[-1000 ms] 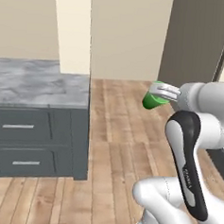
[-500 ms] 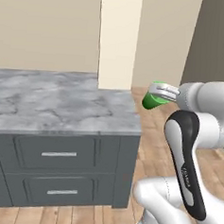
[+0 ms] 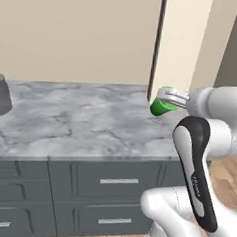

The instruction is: Open the cabinet directly in front. Then move the wine and the cup to the dining counter with the jar on it.

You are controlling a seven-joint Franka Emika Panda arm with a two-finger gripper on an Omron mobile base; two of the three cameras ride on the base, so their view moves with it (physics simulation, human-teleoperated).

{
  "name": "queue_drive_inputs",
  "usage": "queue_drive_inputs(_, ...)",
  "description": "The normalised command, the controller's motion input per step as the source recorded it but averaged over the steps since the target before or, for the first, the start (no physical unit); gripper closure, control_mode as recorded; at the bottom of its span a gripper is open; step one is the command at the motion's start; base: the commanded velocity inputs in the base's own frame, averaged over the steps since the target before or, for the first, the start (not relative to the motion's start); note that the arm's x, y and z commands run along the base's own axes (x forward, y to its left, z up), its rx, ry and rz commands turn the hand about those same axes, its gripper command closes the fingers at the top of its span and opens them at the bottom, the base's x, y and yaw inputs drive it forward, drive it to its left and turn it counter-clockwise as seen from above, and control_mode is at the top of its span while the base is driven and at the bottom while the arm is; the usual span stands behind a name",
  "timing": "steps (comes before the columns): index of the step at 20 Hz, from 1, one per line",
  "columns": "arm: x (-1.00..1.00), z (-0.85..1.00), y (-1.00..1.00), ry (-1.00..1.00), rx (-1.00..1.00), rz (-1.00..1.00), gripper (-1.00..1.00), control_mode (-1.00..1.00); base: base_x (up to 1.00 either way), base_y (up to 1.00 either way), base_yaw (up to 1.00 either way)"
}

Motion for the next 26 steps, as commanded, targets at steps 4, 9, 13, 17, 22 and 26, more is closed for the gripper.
queue_drive_inputs(4, 0.00, 0.00, 0.00, 0.00, 0.00, 0.00, 1.00, 1.00, 0.00, 1.00, -0.13)
queue_drive_inputs(9, 0.00, 0.00, 0.00, 0.00, 0.00, 0.00, 1.00, 1.00, 0.01, 1.00, -0.17)
queue_drive_inputs(13, 0.00, 0.00, 0.00, 0.00, 0.00, 0.00, 1.00, 1.00, 0.04, 1.00, -0.29)
queue_drive_inputs(17, 0.00, 0.00, 0.00, 0.00, 0.00, 0.00, 1.00, 1.00, 0.11, 1.00, -0.36)
queue_drive_inputs(22, 0.00, 0.00, 0.00, 0.00, 0.00, 0.00, 1.00, 1.00, 0.11, 0.29, -0.08)
queue_drive_inputs(26, 0.00, 0.00, 0.00, 0.00, 0.00, 0.00, 1.00, 1.00, 0.91, 0.13, 0.00)
